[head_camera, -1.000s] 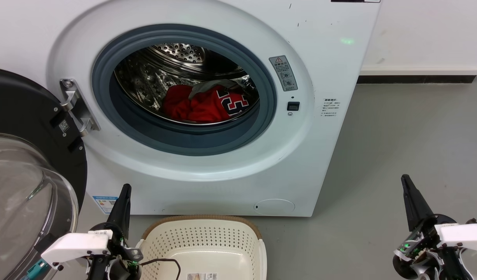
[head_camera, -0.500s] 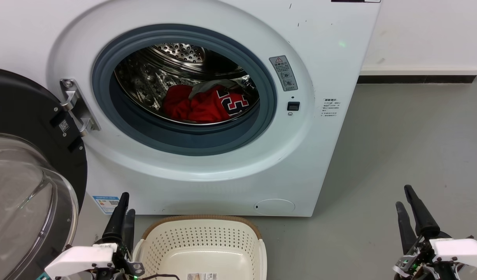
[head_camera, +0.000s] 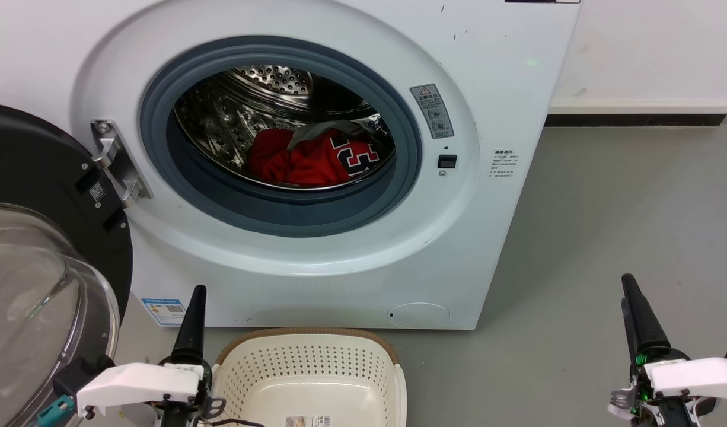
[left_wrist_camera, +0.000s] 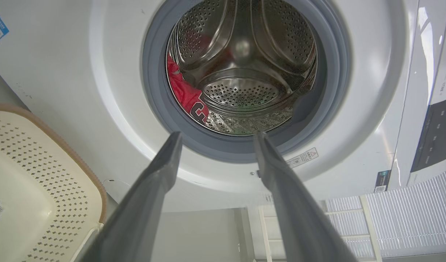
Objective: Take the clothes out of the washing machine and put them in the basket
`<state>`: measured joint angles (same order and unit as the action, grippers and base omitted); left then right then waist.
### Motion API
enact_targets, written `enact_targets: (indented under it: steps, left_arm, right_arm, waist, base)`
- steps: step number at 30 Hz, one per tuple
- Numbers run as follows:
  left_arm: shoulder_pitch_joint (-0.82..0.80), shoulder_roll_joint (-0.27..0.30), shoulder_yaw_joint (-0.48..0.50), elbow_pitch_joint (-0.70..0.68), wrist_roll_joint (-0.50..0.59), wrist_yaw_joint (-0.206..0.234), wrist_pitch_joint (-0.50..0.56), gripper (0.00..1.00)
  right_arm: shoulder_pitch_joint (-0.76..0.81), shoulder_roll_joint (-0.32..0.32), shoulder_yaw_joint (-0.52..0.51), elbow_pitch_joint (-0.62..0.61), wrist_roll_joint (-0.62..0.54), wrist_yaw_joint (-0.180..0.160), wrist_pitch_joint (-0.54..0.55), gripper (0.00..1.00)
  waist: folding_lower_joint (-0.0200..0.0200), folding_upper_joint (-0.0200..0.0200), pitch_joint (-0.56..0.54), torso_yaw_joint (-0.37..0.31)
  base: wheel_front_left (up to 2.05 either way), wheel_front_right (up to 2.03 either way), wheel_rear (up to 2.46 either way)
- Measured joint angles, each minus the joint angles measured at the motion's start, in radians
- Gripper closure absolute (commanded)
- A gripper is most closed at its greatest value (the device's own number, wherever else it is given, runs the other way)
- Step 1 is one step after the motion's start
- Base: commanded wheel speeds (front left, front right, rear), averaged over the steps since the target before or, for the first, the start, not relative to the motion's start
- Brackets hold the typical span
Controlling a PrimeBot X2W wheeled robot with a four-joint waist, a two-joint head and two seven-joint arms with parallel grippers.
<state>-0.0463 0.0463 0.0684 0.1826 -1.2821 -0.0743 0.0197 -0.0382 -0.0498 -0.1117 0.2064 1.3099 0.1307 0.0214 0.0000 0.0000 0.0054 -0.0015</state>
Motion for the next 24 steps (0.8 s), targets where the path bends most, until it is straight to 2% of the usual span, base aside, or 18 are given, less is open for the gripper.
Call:
enact_targets:
  steps: [2, 5, 9, 10, 24]
  left_arm:
    - [0.000, 0.000, -0.003, -0.004, 0.021, 0.006, -0.004, 0.00]
    - [0.008, 0.000, -0.025, -0.025, 0.137, 0.036, -0.028, 0.00]
    - [0.018, 0.000, -0.032, -0.037, 0.202, 0.053, -0.043, 0.00]
    - [0.021, 0.001, -0.036, -0.047, 0.252, 0.065, -0.055, 0.00]
    - [0.043, 0.001, -0.061, -0.078, 0.475, 0.096, -0.102, 0.00]
  right_arm:
    - [0.001, 0.000, 0.002, -0.008, -0.023, 0.000, -0.005, 0.00]
    - [0.016, 0.000, 0.014, -0.047, -0.164, 0.000, -0.029, 0.00]
    - [0.025, 0.000, 0.025, -0.066, -0.254, 0.000, -0.043, 0.00]
    - [0.032, 0.001, 0.034, -0.076, -0.320, 0.000, -0.054, 0.00]
    - [0.062, 0.001, 0.062, -0.126, -0.584, 0.000, -0.102, 0.00]
  waist:
    - [0.0000, 0.0000, 0.000, 0.000]
    - [0.0000, 0.0000, 0.000, -0.001]
    - [0.0000, 0.0000, -0.001, -0.002]
    - [0.0000, 0.0000, -0.002, -0.003]
    - [0.0000, 0.0000, -0.006, -0.006]
  base:
    - [0.00, 0.00, 0.00]
    - [0.00, 0.00, 0.00]
    - [0.00, 0.00, 0.00]
    - [0.00, 0.00, 0.00]
    - [0.00, 0.00, 0.00]
